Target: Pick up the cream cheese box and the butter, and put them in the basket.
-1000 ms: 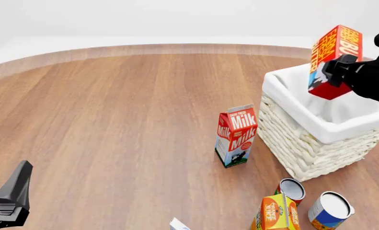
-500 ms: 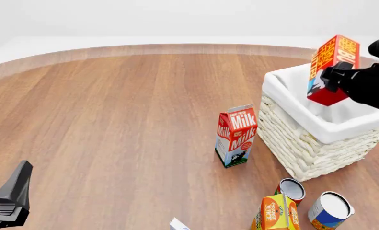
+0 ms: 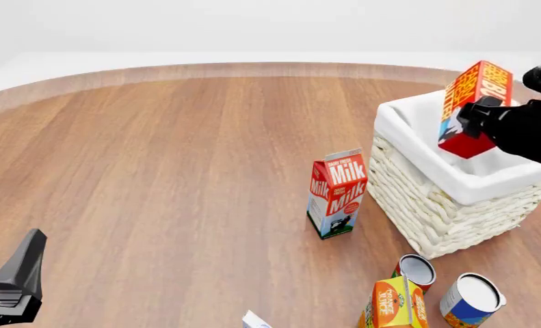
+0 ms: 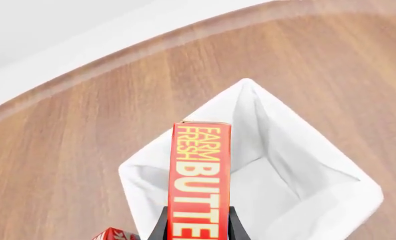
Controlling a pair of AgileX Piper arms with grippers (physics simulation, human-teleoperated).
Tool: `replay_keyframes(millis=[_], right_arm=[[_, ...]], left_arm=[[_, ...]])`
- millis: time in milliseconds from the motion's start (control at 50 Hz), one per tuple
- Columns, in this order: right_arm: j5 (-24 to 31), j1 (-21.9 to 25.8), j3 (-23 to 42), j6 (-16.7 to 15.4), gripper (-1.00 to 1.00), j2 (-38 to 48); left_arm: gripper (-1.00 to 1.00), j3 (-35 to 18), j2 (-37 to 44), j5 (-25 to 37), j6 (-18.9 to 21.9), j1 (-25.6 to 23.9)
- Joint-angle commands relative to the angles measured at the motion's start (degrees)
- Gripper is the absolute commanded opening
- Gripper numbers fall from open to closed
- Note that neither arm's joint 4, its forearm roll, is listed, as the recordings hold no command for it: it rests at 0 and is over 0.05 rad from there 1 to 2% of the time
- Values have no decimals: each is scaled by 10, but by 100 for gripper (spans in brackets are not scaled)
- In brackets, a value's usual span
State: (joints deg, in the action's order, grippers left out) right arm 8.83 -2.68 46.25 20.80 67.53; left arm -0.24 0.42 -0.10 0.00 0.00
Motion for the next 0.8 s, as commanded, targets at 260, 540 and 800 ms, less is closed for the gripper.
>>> replay_keyframes(millis=[260, 540, 800], right_arm=[[-24, -2, -4, 14, -100, 13], [-23, -7, -15, 15, -100, 3], [-33, -6, -18, 15, -100, 17]], left_arm=[[100, 0, 0, 0, 0, 0], [100, 0, 0, 0, 0, 0], [100, 0, 0, 0, 0, 0]])
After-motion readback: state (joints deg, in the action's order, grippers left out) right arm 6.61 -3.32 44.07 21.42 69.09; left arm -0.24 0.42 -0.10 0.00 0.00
